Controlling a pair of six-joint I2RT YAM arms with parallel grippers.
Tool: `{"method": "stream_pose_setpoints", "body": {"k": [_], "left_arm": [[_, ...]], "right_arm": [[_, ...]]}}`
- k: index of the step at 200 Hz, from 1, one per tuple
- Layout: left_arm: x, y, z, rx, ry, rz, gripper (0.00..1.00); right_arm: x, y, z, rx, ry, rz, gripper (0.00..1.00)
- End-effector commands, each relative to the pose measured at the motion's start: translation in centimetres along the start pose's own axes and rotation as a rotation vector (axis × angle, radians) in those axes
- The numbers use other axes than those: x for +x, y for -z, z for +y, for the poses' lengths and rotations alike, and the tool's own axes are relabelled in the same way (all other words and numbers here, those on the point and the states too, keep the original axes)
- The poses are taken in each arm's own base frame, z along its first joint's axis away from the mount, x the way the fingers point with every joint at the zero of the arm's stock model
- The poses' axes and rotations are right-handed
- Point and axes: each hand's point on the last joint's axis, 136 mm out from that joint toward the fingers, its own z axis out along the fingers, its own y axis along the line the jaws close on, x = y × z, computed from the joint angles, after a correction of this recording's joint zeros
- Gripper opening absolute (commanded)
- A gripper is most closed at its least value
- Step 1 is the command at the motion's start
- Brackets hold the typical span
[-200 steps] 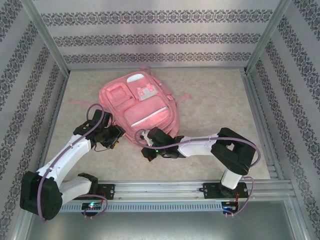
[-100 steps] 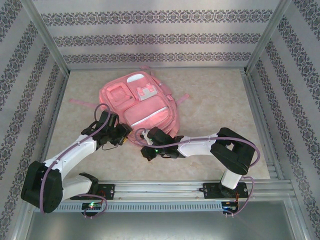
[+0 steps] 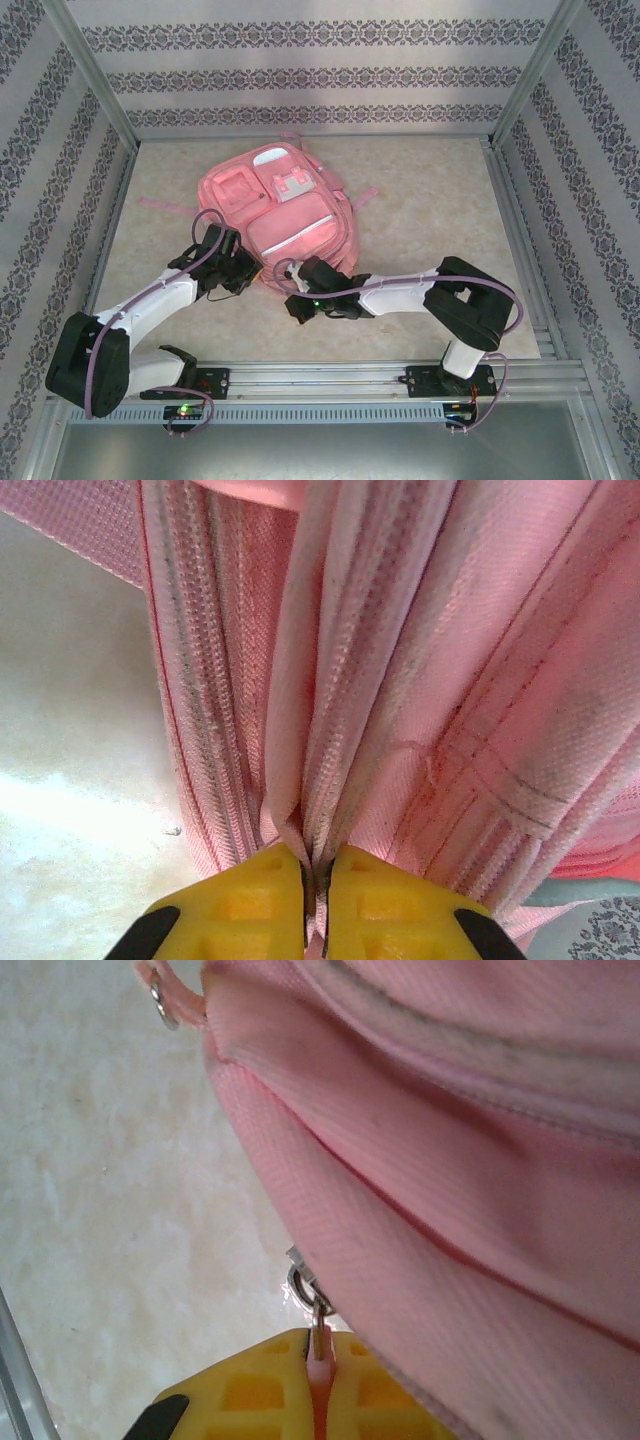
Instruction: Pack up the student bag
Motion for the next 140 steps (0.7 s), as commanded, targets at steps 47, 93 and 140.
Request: {"method": "stream_pose_setpoints", "body": {"k": [47, 93, 140], "left_arm": [[-1.0, 0.0, 1.0, -0.058, -0.025, -0.054, 0.09], [-1.5, 0.4, 1.0, -0.074, -0.036, -0.064, 0.09], [-1.8, 0.8, 1.5, -0.096, -0.050, -0.069, 0.09]], "right_arm": [[1.9, 2.6, -2.8, 0.092, -0.033, -0.004, 0.00], [3.7, 3.5, -4.0, 0.126, -0.027, 0.026, 0.00], [4.0, 4.9, -5.7, 0.171, -0.034, 0.019, 0.00]]}}
